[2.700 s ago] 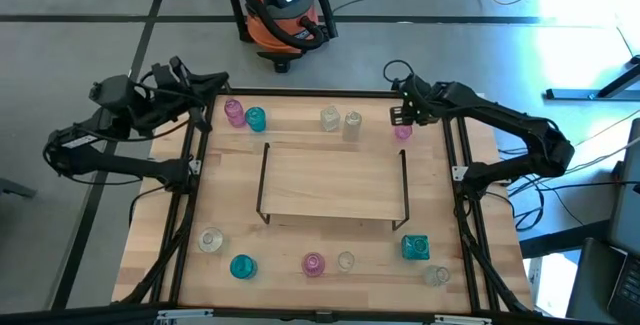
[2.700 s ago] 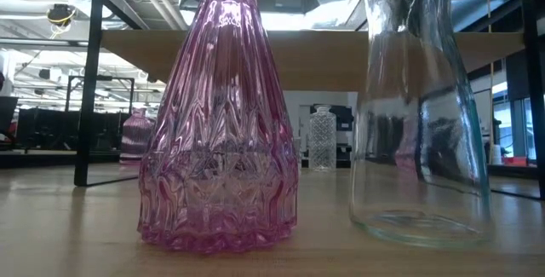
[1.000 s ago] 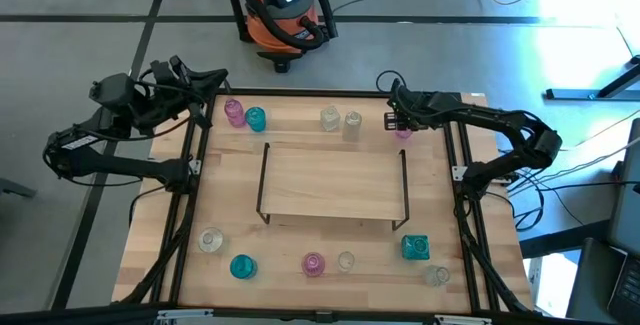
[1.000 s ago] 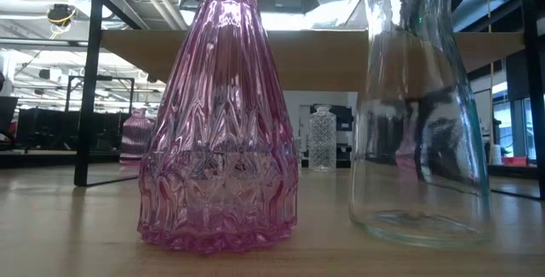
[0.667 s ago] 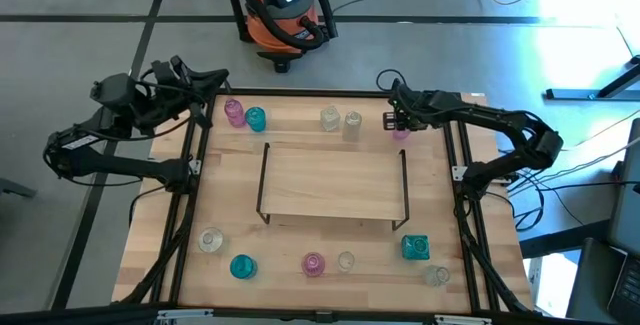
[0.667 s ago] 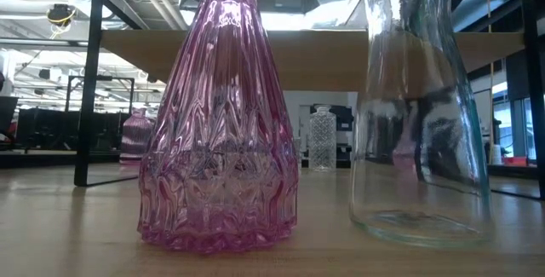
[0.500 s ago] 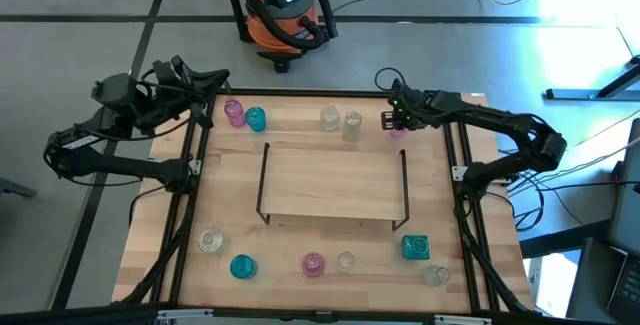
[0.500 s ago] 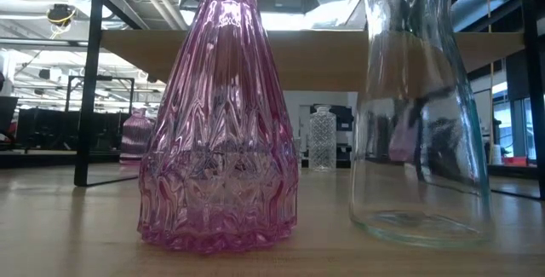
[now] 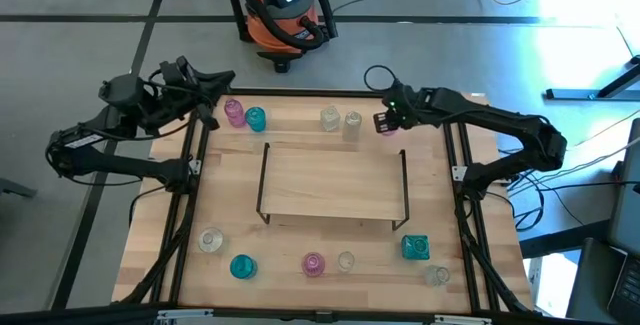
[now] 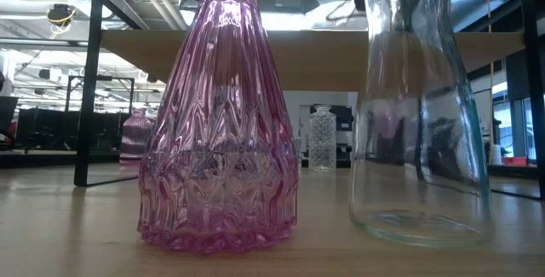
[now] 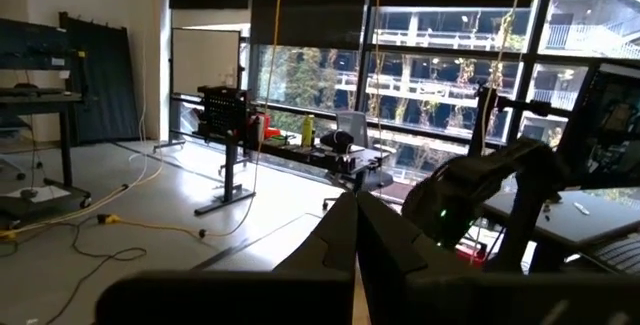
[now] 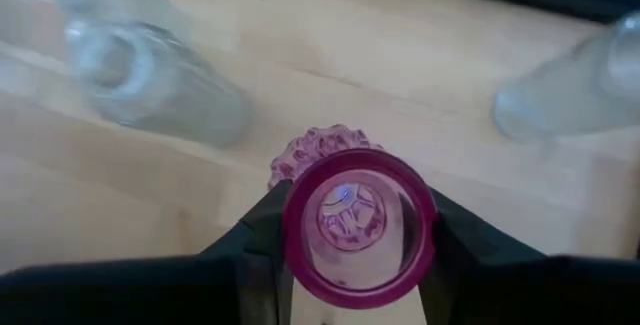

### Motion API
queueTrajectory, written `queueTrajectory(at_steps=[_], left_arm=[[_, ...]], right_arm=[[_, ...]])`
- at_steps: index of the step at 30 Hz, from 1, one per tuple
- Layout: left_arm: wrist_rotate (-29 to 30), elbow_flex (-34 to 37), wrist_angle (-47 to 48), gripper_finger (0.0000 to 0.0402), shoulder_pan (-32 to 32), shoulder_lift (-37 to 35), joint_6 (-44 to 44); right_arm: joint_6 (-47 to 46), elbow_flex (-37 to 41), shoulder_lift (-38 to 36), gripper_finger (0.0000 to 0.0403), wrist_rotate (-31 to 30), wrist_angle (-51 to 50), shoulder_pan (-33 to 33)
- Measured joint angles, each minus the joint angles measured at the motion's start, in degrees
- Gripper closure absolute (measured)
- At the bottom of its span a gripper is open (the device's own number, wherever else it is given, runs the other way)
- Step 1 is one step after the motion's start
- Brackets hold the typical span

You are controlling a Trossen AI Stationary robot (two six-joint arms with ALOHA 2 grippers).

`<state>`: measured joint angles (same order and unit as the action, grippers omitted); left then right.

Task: Sort vases onto shelf
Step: Put the top right pink vase on the shelf

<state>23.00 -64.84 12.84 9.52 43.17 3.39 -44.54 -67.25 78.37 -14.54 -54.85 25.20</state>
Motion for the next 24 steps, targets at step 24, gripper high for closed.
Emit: queueTrajectory(at_steps=[24], left_arm=[[0.1,0.0,-1.8,0.0401,2.9,0.7,0.9]], right_arm=[[-1.0,-22.7,1.9,0.0279,2.2,-21.5,-20.8]])
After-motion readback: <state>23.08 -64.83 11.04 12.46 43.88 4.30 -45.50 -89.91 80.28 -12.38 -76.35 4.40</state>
